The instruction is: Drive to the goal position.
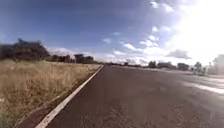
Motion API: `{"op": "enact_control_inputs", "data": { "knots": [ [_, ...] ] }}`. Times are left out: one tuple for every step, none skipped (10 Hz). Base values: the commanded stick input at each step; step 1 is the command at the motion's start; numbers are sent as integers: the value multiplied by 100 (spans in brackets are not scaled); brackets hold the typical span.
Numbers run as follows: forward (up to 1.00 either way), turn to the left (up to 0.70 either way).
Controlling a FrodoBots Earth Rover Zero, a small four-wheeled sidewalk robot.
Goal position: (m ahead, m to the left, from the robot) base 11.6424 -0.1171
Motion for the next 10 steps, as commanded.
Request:
{"op": "enact_control_inputs", "data": {
  "knots": [
    [50, 0],
    [50, 0],
    [50, 0],
    [50, 0],
    [50, 0],
    [50, 0],
    [50, 0],
    [50, 0],
    [50, 0],
    [50, 0]
  ]
}}
